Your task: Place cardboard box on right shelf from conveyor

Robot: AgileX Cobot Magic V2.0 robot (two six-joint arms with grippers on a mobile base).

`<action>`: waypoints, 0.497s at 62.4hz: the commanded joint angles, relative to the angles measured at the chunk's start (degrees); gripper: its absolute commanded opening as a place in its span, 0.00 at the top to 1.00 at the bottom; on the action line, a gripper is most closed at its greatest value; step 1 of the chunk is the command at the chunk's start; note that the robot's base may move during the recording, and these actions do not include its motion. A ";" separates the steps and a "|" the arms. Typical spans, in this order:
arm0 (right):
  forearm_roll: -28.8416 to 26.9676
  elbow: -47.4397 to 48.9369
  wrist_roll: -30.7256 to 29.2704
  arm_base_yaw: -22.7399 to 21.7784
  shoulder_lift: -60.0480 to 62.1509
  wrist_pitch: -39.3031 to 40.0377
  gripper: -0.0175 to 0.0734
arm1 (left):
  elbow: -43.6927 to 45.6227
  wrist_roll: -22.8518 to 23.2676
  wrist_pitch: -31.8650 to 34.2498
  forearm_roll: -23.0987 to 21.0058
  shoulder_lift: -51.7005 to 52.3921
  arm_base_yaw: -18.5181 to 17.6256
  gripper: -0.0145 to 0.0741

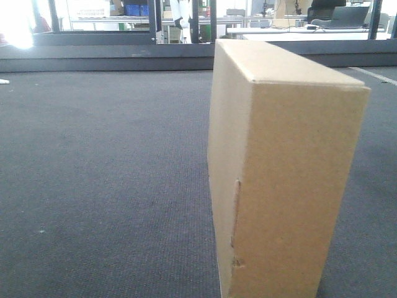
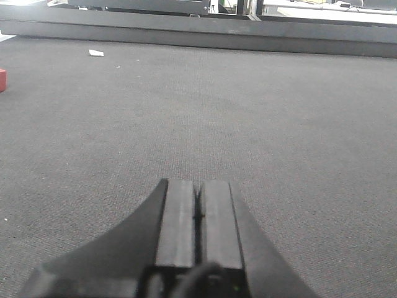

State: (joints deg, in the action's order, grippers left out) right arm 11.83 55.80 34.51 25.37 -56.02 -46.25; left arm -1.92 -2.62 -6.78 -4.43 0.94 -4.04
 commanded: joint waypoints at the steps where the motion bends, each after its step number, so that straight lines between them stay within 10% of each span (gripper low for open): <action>1: 1.97 7.78 1.38 3.42 -3.75 -1.20 0.12 | -0.35 -0.01 4.88 -0.34 0.31 -0.01 0.97; 31: -1.72 27.68 8.95 15.15 -24.06 -13.34 0.12 | -0.35 -0.01 4.88 -0.34 0.31 -0.01 0.97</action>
State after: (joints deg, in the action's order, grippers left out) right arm 9.42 81.16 43.35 40.09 -80.86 -61.35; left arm -1.92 -2.62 -6.78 -4.43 0.94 -4.04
